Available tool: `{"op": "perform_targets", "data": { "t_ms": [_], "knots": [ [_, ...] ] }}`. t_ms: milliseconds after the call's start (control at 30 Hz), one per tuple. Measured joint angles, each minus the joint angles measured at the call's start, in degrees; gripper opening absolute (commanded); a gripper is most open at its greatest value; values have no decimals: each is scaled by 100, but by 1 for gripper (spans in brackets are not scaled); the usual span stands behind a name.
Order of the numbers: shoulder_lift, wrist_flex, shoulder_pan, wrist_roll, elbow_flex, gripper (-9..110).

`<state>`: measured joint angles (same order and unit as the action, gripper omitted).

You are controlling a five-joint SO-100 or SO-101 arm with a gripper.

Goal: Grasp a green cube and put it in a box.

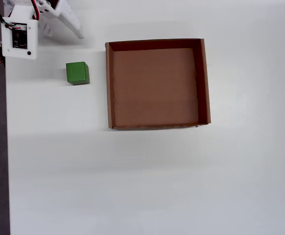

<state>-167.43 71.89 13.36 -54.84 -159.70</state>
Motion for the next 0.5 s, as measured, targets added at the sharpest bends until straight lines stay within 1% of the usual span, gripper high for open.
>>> {"op": "perform_targets", "data": {
  "t_ms": [500],
  "knots": [
    [2610, -9, 0, 0, 2285, 30]
  ]
}}
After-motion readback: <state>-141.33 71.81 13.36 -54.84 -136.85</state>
